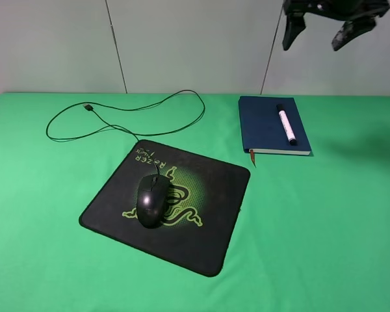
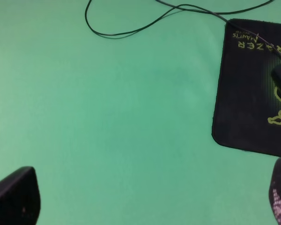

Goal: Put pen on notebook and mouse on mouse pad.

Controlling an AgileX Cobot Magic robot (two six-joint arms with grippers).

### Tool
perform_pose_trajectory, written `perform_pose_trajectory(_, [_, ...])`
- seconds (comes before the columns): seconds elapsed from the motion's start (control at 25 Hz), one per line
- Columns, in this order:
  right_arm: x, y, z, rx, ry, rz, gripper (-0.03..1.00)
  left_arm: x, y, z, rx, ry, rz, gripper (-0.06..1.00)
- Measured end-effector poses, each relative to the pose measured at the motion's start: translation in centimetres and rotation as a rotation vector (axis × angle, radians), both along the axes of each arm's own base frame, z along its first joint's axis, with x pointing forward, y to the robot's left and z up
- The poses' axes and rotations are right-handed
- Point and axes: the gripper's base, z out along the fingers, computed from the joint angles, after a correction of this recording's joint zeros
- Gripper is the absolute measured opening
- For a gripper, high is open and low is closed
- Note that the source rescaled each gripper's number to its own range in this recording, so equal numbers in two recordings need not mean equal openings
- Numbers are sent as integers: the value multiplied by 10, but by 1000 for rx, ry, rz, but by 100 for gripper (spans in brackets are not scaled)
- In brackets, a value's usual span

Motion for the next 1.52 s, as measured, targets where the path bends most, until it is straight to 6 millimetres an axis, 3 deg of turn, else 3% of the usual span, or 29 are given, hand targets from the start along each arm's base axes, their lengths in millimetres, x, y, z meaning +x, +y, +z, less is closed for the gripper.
perform_pose_trajectory(0.28, [-82, -14, 42, 10, -51, 0, 100, 0, 0, 0, 0, 0, 0, 95])
perform_pose_trajectory(0.56, [-164, -29, 68, 25, -137, 1, 100, 0, 0, 0, 0, 0, 0, 95])
perform_pose_trajectory(0.64, [-186, -33, 67, 28, -147, 2, 100, 0, 0, 0, 0, 0, 0, 95])
perform_pose_trajectory(0.76, [-219, -39, 60, 32, -159, 3, 100, 0, 0, 0, 0, 0, 0, 95])
perform_pose_trajectory(0.8, [-243, -43, 55, 35, -173, 3, 100, 0, 0, 0, 0, 0, 0, 95])
perform_pose_trajectory(1.08, [-310, -55, 13, 35, -178, 3, 100, 0, 0, 0, 0, 0, 0, 95])
perform_pose_trajectory(1.32, [-354, -63, -20, 55, -287, 2, 100, 0, 0, 0, 0, 0, 0, 95])
perform_pose_trajectory(1.52, [-373, -66, -39, 76, -426, 0, 100, 0, 0, 0, 0, 1, 0, 95])
